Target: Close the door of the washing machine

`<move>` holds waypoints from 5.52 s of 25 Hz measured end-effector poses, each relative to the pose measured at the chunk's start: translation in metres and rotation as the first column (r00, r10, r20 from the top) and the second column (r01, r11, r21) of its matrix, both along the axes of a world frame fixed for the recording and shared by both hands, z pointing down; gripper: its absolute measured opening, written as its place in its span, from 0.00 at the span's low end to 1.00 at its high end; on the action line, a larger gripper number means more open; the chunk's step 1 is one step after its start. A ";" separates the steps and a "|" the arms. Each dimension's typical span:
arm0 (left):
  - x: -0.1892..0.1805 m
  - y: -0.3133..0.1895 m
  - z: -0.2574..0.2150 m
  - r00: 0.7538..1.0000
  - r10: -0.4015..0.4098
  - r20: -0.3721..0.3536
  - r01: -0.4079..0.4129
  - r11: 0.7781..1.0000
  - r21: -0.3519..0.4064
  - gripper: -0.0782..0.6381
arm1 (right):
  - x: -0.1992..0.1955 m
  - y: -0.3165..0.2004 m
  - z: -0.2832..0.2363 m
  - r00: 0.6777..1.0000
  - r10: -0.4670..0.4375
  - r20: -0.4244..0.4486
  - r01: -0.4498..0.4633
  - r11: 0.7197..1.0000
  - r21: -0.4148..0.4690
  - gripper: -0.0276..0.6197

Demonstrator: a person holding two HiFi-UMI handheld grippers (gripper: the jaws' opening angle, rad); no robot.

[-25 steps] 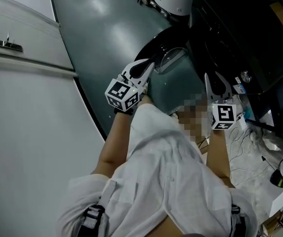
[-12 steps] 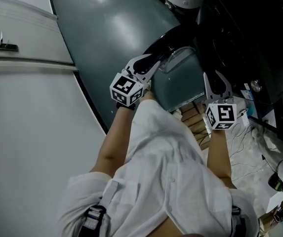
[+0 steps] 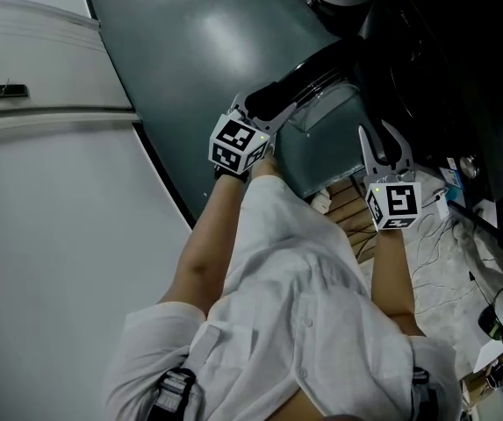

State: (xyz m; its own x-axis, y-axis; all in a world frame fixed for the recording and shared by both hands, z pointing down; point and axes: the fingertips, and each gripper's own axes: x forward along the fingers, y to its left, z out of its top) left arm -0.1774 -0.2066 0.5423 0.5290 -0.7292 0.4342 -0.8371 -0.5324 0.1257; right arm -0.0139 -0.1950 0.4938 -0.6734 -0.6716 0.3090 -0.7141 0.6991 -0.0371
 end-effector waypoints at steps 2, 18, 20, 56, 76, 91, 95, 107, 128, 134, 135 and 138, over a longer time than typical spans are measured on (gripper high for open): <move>-0.002 -0.008 0.009 1.000 0.006 0.012 -0.006 1.000 -0.019 0.43 | -0.005 -0.003 0.004 1.000 -0.008 -0.003 0.008 1.000 -0.006 0.25; -0.007 -0.041 0.101 0.989 0.100 0.110 -0.078 0.980 -0.182 0.49 | -0.020 -0.017 0.028 1.000 -0.006 0.000 0.006 0.999 -0.043 0.26; -0.006 -0.042 0.112 0.984 0.113 0.135 -0.084 0.975 -0.204 0.49 | -0.021 -0.016 0.028 1.000 -0.012 0.001 0.012 0.999 -0.044 0.26; 0.075 0.009 0.136 0.981 0.139 0.135 -0.091 0.945 -0.313 0.46 | 0.051 0.032 0.004 0.997 0.078 0.000 -0.078 0.997 -0.004 0.26; 0.218 0.036 0.130 0.957 0.286 -0.044 -0.284 0.896 -0.340 0.47 | 0.166 0.044 -0.017 0.967 0.253 0.006 -0.254 0.967 0.035 0.26; 0.313 0.013 0.127 0.918 0.362 -0.165 -0.395 0.877 -0.272 0.47 | 0.220 0.047 -0.019 0.934 0.357 -0.016 -0.357 0.934 0.035 0.26; 0.334 0.003 0.128 0.912 0.372 -0.175 -0.407 0.878 -0.252 0.47 | 0.229 0.047 -0.014 0.927 0.375 -0.018 -0.374 0.927 0.028 0.26; 0.389 -0.032 0.127 0.911 0.377 -0.170 -0.407 0.888 -0.212 0.47 | 0.265 0.049 0.000 0.905 0.424 -0.035 -0.424 0.906 0.009 0.26; 0.401 -0.054 0.137 0.962 0.268 -0.059 -0.274 0.918 -0.287 0.36 | 0.292 0.027 0.023 0.903 0.429 -0.028 -0.429 0.903 -0.021 0.26; 0.401 -0.053 0.139 0.964 0.257 -0.062 -0.263 0.917 -0.299 0.36 | 0.297 0.033 0.024 0.900 0.435 -0.035 -0.436 0.899 -0.029 0.26; 0.401 -0.054 0.138 0.965 0.256 -0.061 -0.262 0.918 -0.299 0.36 | 0.298 0.034 0.023 0.899 0.437 -0.036 -0.438 0.899 -0.028 0.26; 0.399 -0.054 0.138 0.965 0.257 -0.058 -0.263 0.918 -0.297 0.36 | 0.299 0.037 0.019 0.897 0.440 -0.038 -0.441 0.897 -0.021 0.26</move>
State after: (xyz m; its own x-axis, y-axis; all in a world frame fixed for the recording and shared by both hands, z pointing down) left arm 0.2214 -0.2602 0.6803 0.6918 -0.4027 0.5994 -0.6705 -0.6662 0.3264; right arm 0.2849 -0.1575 0.5128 -0.3002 -0.8878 0.3487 -0.9499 0.3115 -0.0249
